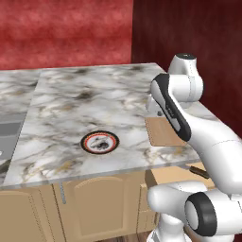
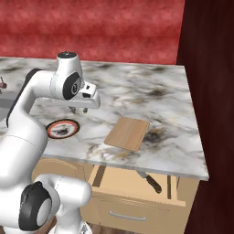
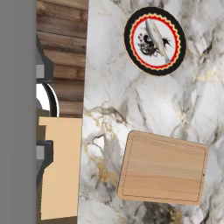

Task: Pick up the knife from the drawer and place it on the cutting board. Then place the meat from the plate to the cutting board.

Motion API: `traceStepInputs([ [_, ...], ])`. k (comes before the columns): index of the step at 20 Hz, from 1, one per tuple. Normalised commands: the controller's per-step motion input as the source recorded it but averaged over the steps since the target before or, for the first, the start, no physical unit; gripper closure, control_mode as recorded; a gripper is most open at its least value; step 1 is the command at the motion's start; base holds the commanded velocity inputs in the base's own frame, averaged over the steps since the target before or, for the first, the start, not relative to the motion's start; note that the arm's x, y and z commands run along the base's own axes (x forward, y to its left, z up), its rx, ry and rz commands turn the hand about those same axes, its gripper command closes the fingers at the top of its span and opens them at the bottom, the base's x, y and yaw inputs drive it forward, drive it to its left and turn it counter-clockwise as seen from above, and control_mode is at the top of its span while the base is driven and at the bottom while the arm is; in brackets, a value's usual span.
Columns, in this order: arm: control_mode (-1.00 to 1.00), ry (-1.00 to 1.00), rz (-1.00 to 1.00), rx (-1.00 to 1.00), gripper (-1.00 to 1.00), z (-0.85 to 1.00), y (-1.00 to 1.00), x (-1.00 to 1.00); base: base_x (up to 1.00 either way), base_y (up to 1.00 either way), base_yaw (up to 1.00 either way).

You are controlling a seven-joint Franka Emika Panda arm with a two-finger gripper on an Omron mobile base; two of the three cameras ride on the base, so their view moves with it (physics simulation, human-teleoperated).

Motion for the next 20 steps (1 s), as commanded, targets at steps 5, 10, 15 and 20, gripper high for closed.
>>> traceStepInputs([
  [5, 1.0, 0.0, 0.0, 0.0, -1.0, 0.0, 0.0, 0.0, 0.0, 0.12, 0.0],
  [10, 1.0, 0.0, 0.0, 0.0, -1.0, 0.0, 0.0, 0.0, 0.0, 0.55, 0.0],
  [15, 1.0, 0.0, 0.0, 0.0, -1.0, 0.0, 0.0, 0.0, 0.03, 0.64, 0.0],
  [20, 1.0, 0.0, 0.0, 0.0, -1.0, 0.0, 0.0, 0.0, 0.08, 0.54, 0.0],
])
